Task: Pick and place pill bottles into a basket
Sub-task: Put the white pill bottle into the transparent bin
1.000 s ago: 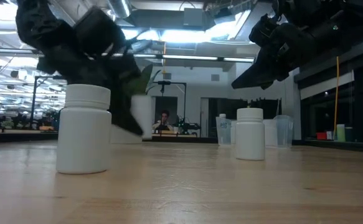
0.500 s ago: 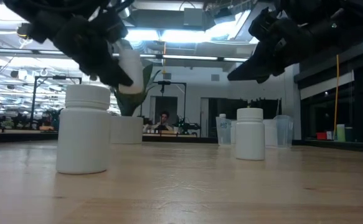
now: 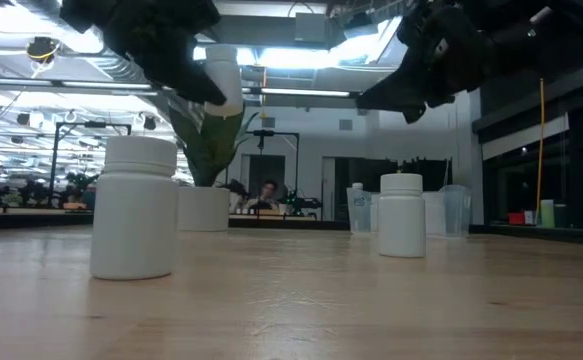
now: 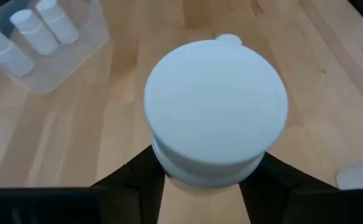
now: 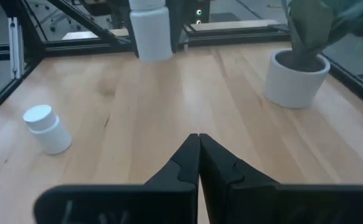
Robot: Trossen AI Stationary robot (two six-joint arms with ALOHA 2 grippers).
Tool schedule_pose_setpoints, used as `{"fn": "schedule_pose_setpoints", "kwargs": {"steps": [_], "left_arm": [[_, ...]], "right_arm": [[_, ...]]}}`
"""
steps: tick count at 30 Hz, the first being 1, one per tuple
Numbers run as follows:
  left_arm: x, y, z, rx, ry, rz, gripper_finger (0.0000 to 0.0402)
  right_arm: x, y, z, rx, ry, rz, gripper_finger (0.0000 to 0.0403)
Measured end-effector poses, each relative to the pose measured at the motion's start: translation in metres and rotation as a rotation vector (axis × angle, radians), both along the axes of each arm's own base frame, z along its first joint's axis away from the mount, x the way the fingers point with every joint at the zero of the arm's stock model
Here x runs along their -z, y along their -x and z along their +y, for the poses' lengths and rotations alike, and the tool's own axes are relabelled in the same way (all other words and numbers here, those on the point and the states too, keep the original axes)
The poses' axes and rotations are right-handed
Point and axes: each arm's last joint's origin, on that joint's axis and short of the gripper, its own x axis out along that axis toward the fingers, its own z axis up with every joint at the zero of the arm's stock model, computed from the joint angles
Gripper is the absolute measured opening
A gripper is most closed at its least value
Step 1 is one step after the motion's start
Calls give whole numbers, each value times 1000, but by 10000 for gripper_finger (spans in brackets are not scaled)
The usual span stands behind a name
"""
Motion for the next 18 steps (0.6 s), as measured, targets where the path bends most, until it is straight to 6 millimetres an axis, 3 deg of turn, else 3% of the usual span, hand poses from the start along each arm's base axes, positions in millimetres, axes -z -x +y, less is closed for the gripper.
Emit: {"fn": "schedule_pose_setpoints", "kwargs": {"steps": [10,18], "left_arm": [[-12,-2,1,-5,9,14,163],[-13,-3,2,-14,5,5,161]], "right_arm": [[-26,-12,0,-30,103,-69,23],[-45,-19,0,-42,126,32,134]]}}
